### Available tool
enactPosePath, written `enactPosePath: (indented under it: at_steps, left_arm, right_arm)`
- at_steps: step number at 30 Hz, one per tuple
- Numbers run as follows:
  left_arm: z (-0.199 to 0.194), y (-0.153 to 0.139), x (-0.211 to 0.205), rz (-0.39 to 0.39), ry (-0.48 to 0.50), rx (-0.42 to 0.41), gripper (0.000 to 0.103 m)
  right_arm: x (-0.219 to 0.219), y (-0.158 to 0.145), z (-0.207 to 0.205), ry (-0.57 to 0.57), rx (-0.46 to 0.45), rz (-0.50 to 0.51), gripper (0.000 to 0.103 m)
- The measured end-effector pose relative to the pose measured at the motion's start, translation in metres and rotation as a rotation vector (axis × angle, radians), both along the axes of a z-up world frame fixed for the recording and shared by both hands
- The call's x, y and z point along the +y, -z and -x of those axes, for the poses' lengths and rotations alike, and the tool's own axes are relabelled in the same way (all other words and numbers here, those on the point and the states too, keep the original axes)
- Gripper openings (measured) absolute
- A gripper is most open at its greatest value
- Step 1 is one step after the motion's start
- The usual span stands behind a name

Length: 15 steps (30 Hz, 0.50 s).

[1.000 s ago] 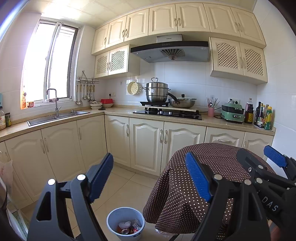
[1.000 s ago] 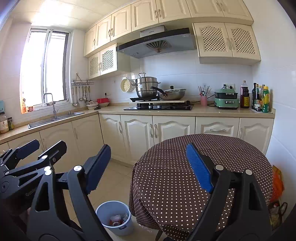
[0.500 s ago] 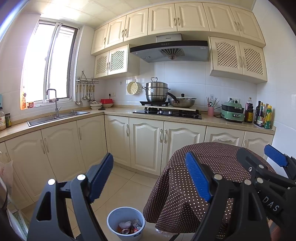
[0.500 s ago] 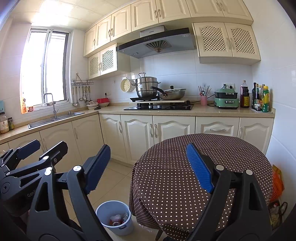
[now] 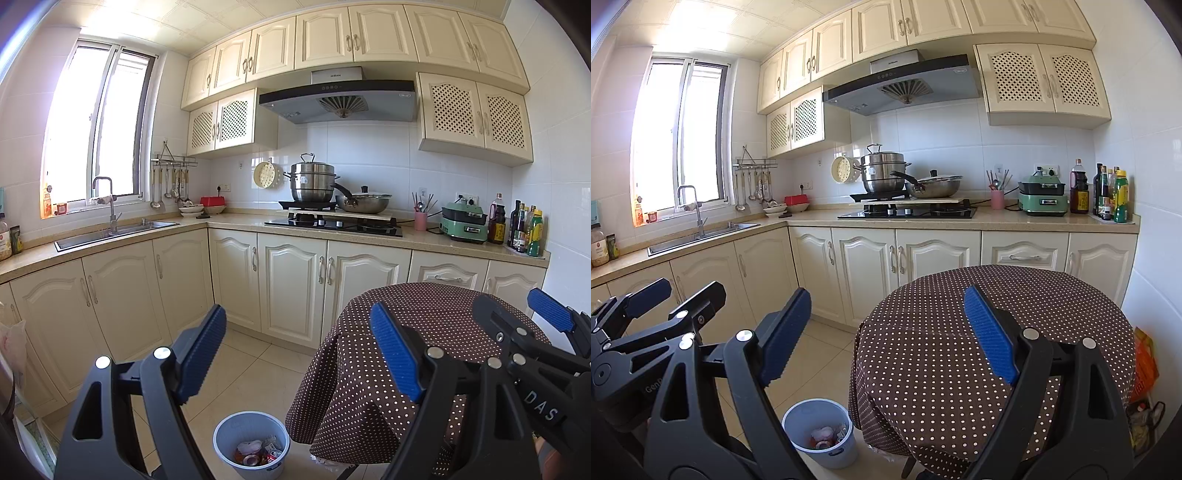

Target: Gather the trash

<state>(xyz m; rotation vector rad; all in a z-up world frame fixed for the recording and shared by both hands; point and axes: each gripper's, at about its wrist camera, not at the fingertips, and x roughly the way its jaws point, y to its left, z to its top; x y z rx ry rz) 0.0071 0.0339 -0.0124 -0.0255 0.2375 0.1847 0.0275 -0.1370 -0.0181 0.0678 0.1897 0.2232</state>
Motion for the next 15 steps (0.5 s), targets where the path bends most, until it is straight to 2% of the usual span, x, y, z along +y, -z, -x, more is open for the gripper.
enactPosePath:
  at_steps: [15]
  left_arm:
    - [-0.0011, 0.0006, 0.0022, -0.003, 0.003, 0.000, 0.079]
  right_arm:
    - [0.0008, 0.0021, 0.0026, 0.001, 0.002, -0.003, 0.085]
